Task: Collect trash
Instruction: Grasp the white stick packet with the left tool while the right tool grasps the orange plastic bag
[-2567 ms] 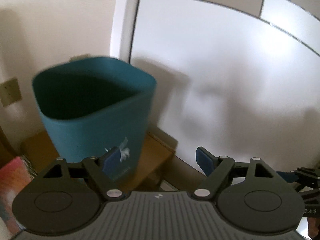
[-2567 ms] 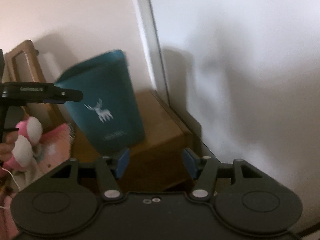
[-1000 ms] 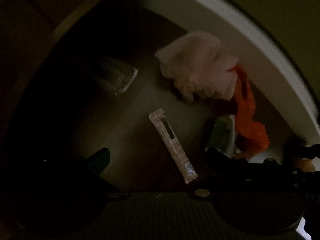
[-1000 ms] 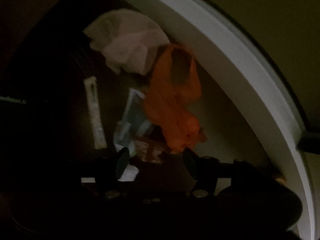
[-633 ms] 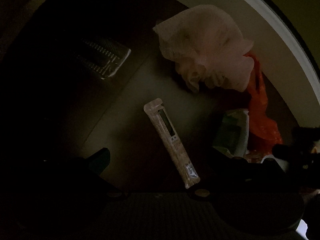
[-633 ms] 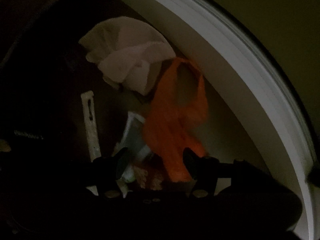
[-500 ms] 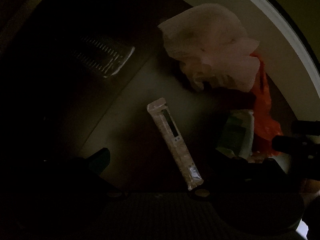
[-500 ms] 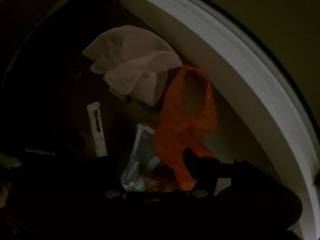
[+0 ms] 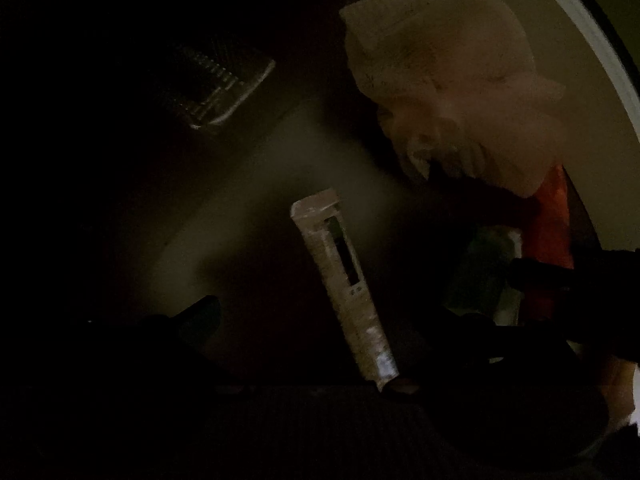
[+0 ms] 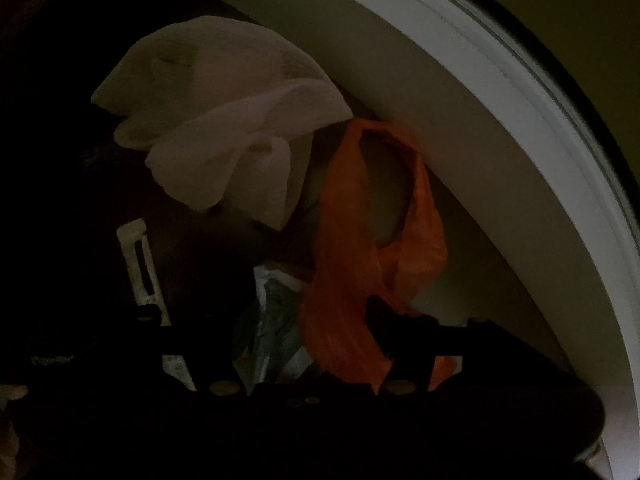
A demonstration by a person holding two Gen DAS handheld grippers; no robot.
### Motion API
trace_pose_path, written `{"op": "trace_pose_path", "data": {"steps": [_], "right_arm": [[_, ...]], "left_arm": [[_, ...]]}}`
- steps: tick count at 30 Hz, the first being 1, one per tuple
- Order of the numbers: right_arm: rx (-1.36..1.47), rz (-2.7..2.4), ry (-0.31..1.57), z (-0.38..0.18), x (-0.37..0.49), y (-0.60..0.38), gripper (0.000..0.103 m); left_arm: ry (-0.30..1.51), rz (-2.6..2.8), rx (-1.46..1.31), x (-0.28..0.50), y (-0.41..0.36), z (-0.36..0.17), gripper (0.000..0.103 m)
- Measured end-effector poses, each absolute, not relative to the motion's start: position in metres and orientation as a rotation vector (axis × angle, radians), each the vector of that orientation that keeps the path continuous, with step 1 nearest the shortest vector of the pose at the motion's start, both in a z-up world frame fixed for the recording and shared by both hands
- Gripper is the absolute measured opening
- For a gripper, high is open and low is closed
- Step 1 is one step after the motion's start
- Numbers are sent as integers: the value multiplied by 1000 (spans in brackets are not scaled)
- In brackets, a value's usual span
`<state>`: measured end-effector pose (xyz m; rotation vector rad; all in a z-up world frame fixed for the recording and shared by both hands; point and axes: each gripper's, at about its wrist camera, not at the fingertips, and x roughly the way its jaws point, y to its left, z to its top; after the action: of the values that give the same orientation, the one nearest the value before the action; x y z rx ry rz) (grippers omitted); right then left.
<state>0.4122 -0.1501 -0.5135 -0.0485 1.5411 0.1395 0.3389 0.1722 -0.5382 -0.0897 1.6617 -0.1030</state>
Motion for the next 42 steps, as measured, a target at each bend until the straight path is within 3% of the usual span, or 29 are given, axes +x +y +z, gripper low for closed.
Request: {"op": "trace_pose_path", "data": {"steps": [3,5,10,12,18,24,29,32,35,42], "right_arm": [[-45,137,1561,-519,414,-148,58],[-22,119,1555,-516,414,-151,58],[-51,71,1563,-512,412,-158,59],[-54,64,1589,-518,409,-158,59],[9,44,1636,-535,406,-161,58],[73,43,1628,-539,410,-181,56],[91,75,1606,-537,405,-190,24],[85,107,1597,-532,401,-194,11],[72,134,1576,-521,396,-197,6],[50,185,1513,-484,387,-208,4]], "left_arm": [[1668,-95,-83,342,163,-544,87],[1671,-94,-72,343,158,-546,73],[1676,-83,-78,341,154,-550,70],[1685,-72,-89,338,153,-553,61],[1679,-57,-98,332,156,-558,60],[1641,-33,-101,324,157,-555,26],[1630,-31,-101,320,160,-553,22],[1626,-39,-103,317,163,-548,20],[1617,-34,-106,315,171,-540,20],[1564,-53,-94,312,174,-515,18]]}}
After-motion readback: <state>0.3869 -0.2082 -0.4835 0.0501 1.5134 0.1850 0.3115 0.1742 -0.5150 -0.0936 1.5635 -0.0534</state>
